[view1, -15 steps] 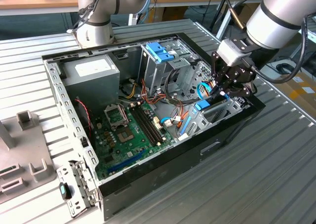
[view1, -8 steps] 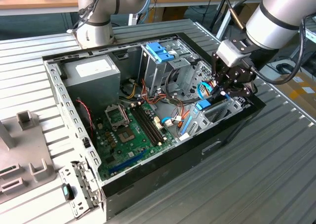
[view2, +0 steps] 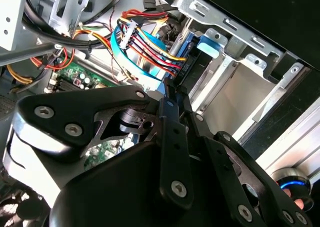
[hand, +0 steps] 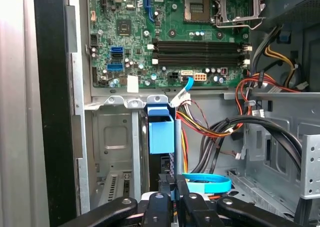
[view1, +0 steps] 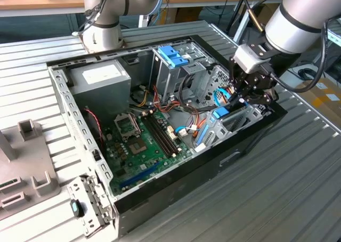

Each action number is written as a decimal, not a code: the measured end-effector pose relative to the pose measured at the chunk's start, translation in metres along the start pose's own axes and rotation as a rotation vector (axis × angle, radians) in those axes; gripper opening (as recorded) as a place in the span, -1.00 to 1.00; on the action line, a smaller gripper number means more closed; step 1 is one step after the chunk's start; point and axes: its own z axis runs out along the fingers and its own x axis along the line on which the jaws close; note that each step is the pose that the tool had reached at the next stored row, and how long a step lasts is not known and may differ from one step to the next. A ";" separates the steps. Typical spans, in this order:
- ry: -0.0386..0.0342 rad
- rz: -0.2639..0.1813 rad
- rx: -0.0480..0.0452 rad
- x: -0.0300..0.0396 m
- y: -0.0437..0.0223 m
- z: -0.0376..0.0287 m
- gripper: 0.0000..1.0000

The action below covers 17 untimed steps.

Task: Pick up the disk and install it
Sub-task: 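Insert the second disk wire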

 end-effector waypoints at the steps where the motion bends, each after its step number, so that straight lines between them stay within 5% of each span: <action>1: 0.0001 0.000 0.0009 0.0000 -0.0001 0.0000 -0.67; 17: 0.0001 -0.001 0.0045 0.0011 0.0052 0.0077 -0.67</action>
